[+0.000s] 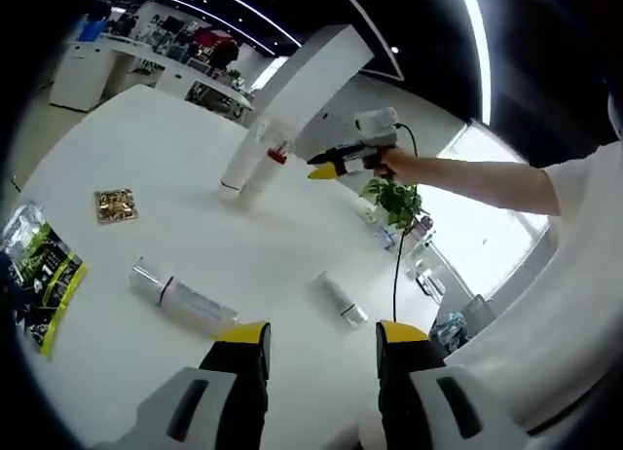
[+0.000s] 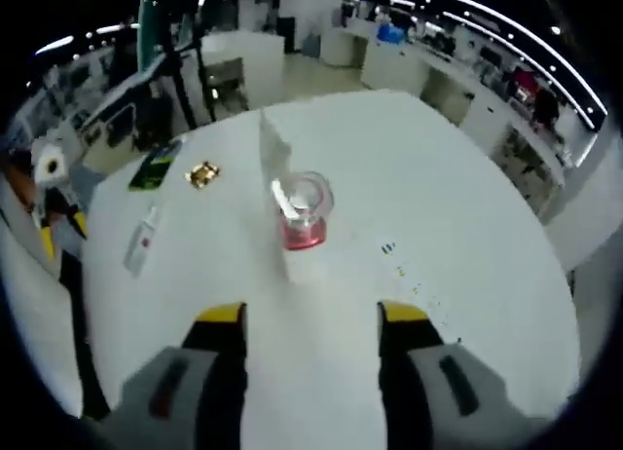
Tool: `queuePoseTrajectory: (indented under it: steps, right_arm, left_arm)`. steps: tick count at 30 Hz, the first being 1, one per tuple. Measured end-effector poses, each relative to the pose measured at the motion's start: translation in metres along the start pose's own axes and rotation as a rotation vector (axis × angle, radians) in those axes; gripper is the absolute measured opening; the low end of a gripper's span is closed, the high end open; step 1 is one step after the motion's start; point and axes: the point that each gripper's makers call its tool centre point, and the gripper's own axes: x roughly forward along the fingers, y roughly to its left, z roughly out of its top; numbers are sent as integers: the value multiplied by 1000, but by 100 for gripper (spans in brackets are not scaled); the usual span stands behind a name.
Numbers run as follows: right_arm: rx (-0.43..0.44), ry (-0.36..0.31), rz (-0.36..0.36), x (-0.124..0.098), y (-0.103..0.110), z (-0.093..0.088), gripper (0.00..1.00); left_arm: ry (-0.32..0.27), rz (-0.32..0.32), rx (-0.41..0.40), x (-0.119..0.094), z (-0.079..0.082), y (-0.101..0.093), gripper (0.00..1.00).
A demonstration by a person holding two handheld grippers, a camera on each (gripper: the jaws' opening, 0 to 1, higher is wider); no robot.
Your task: Arrange the skincare products in the storage area until every visible bottle or jar stands upright without overlapping.
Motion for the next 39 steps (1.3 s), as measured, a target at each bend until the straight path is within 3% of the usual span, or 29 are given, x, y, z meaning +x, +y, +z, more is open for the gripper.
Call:
queuePoseTrajectory:
  steps: [2, 4, 10, 16, 20, 22, 29, 39]
  right_arm:
    - [61, -35, -15, -10, 4, -14, 54]
    - [129, -81, -27, -26, 16, -35, 60]
    - [273, -165, -79, -56, 51, -83, 65]
    - [467, -226, -128, -68, 83, -119, 77]
    - [562, -241, -141, -70, 103, -136, 78]
    - [573, -231, -153, -69, 113, -146, 78]
    - [622, -158, -147, -54, 152, -180, 63]
    - [616, -53, -132, -29, 184, -201, 47]
  left_arm:
    - [25, -24, 15, 10, -1, -6, 45]
    - [38, -37, 21, 15, -2, -8, 45]
    - [87, -90, 60, 39, -1, -23, 45]
    - [140, -129, 89, 54, -6, -35, 45]
    - [167, -142, 101, 62, -10, -41, 45]
    - [170, -146, 105, 65, -10, -43, 45]
    - [163, -146, 109, 68, -9, -51, 45]
    - [165, -122, 109, 60, -14, -49, 45]
